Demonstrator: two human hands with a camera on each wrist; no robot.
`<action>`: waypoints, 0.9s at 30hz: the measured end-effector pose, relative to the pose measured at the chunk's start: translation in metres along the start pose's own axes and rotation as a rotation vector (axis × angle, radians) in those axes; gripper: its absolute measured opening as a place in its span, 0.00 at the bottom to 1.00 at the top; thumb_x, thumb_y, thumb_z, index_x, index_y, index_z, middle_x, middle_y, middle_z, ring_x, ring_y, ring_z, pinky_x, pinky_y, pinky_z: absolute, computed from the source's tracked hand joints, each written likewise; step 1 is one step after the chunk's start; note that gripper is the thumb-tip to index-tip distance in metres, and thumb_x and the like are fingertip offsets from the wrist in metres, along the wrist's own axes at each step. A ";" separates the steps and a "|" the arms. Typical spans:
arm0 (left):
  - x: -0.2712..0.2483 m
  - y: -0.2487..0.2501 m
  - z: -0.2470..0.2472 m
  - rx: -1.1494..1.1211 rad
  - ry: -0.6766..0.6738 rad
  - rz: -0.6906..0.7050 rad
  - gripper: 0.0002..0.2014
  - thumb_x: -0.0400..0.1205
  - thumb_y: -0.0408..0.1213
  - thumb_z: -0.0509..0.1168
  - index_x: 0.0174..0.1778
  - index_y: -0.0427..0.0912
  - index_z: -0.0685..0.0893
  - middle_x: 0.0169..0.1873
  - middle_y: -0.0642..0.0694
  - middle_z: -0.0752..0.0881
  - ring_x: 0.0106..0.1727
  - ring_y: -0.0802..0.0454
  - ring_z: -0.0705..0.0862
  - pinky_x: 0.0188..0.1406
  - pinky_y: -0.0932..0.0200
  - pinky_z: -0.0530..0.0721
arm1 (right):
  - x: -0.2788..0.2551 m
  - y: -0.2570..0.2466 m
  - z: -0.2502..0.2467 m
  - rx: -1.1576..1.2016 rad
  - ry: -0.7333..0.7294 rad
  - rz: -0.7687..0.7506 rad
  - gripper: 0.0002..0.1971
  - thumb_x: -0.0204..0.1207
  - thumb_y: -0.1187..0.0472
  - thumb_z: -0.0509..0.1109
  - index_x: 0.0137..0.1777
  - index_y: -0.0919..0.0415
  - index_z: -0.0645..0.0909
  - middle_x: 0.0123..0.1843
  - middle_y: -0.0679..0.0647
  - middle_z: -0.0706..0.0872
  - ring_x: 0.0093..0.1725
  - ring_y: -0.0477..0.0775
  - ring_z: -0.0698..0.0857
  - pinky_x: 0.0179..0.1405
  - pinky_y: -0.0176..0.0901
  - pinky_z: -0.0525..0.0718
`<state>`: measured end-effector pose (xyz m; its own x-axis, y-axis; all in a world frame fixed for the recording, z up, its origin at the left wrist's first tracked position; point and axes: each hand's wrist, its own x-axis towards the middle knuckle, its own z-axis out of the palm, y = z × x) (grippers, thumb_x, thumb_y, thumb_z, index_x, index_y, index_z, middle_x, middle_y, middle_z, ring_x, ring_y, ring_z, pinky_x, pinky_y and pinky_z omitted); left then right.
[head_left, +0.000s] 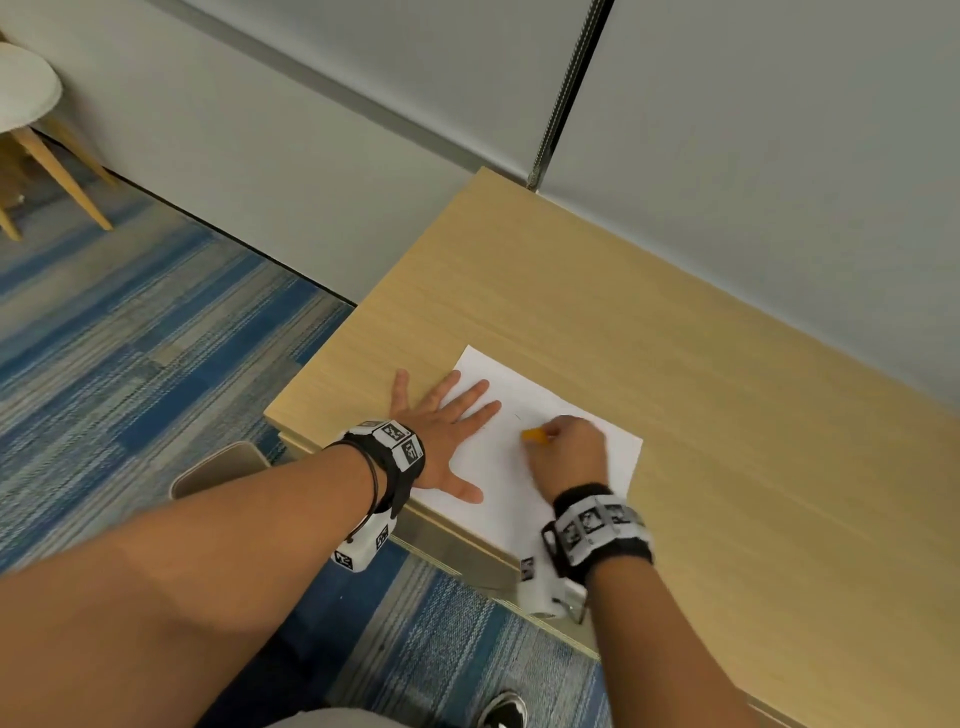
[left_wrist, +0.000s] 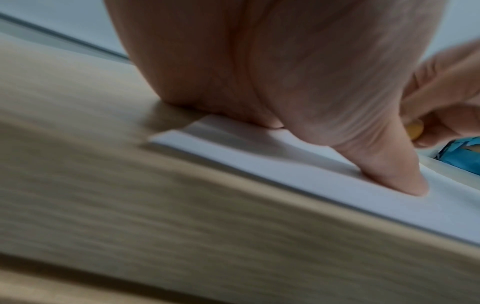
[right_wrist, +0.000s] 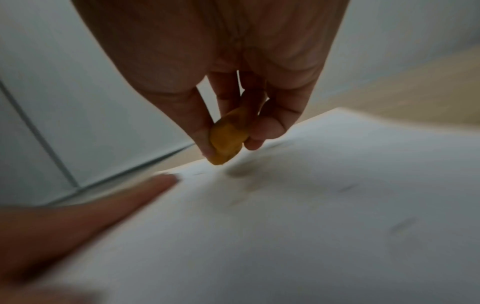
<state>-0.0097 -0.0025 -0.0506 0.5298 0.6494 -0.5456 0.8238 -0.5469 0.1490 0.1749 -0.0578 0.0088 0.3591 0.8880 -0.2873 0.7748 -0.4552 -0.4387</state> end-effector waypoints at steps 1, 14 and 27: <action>-0.001 0.000 0.000 -0.001 0.004 -0.001 0.63 0.67 0.87 0.56 0.84 0.66 0.22 0.83 0.60 0.18 0.85 0.47 0.20 0.71 0.10 0.30 | -0.009 -0.015 0.017 0.009 -0.067 -0.072 0.11 0.78 0.56 0.73 0.49 0.65 0.90 0.50 0.60 0.91 0.52 0.62 0.89 0.49 0.45 0.85; -0.002 0.000 -0.001 -0.030 0.010 -0.003 0.66 0.65 0.88 0.56 0.85 0.60 0.23 0.84 0.61 0.20 0.86 0.48 0.20 0.71 0.10 0.28 | 0.005 -0.036 0.033 0.009 -0.027 -0.076 0.12 0.80 0.55 0.72 0.52 0.64 0.89 0.52 0.60 0.91 0.54 0.62 0.90 0.50 0.46 0.86; -0.002 -0.001 0.001 -0.025 0.019 -0.017 0.69 0.65 0.88 0.56 0.86 0.54 0.22 0.84 0.61 0.21 0.86 0.49 0.20 0.72 0.12 0.27 | 0.015 -0.023 0.028 0.045 0.001 -0.026 0.14 0.81 0.53 0.71 0.55 0.64 0.89 0.55 0.62 0.91 0.56 0.64 0.89 0.55 0.51 0.89</action>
<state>-0.0114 -0.0036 -0.0503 0.5196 0.6683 -0.5324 0.8372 -0.5228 0.1607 0.1478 -0.0360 -0.0091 0.3399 0.8996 -0.2741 0.7595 -0.4345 -0.4841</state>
